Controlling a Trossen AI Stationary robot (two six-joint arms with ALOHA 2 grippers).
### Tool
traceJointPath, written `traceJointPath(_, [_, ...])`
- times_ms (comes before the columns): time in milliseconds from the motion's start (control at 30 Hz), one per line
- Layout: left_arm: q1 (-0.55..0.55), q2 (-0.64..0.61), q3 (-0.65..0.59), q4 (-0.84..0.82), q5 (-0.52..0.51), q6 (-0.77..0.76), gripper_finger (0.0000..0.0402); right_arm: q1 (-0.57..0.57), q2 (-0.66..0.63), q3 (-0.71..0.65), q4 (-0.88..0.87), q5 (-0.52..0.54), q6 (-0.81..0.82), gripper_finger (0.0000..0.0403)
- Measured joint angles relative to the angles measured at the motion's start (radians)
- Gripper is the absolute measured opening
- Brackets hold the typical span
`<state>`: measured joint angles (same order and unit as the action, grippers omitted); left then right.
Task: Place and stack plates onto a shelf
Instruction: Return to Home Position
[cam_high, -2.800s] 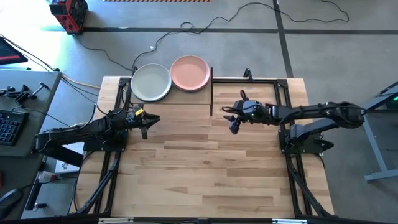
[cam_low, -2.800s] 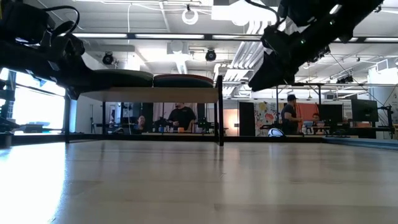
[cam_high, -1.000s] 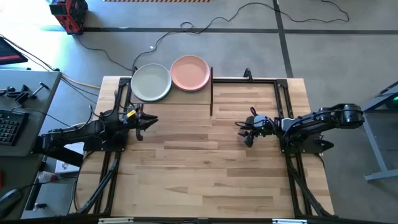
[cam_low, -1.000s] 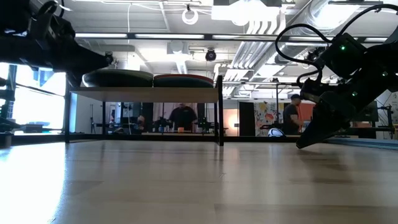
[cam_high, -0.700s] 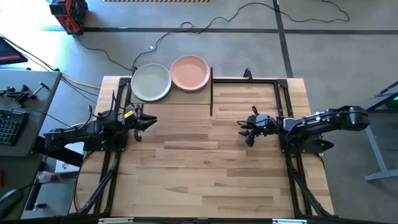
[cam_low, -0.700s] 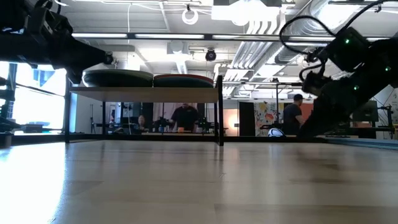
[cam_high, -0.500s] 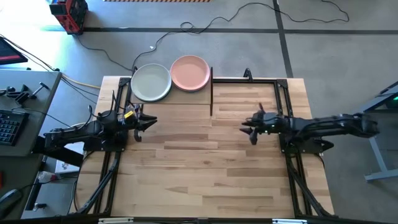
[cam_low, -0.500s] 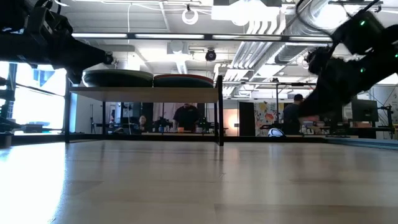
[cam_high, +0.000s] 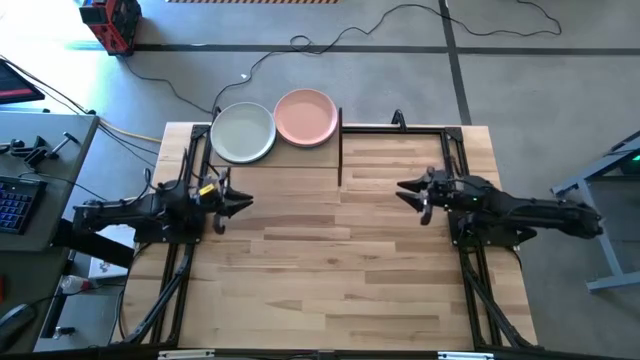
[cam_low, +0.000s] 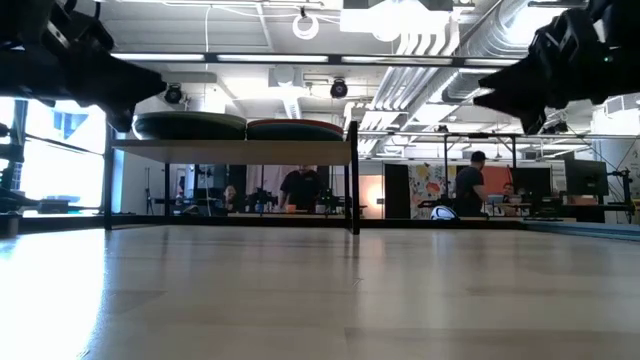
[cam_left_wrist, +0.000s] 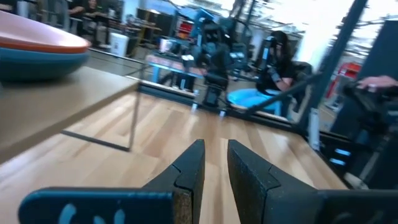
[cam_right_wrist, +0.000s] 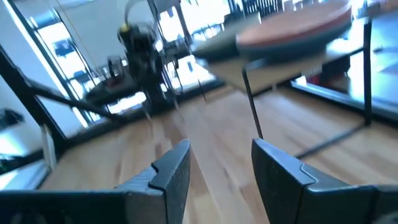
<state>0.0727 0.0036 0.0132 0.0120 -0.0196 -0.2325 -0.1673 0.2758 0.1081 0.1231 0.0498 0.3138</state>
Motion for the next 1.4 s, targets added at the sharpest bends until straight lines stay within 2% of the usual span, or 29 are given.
traceJointPath(233, [-0.089, 0.0, 0.0, 0.0, 0.0, 0.0, 0.006, 0.0, -0.145, 0.0, 0.0, 0.0, 0.0, 0.0154])
traceJointPath(533, [-0.102, 0.0, 0.0, 0.0, 0.0, 0.0, 0.006, 0.0, -0.276, -0.032, 0.025, 0.0, 0.0, 0.0154])
traceJointPath(667, [-0.102, 0.0, 0.0, 0.0, 0.0, 0.0, 0.006, 0.0, -0.267, -0.09, 0.066, 0.001, 0.0, 0.0154])
traceJointPath(833, [-0.102, 0.0, -0.001, -0.001, 0.0, 0.0, 0.006, 0.0, -0.272, -0.098, -0.1, 0.0, -0.001, 0.0154])
traceJointPath(1400, [-0.102, 0.0, -0.001, 0.0, 0.0, 0.0, 0.006, -0.001, -0.269, -0.098, -0.102, -0.002, 0.0, 0.0154])
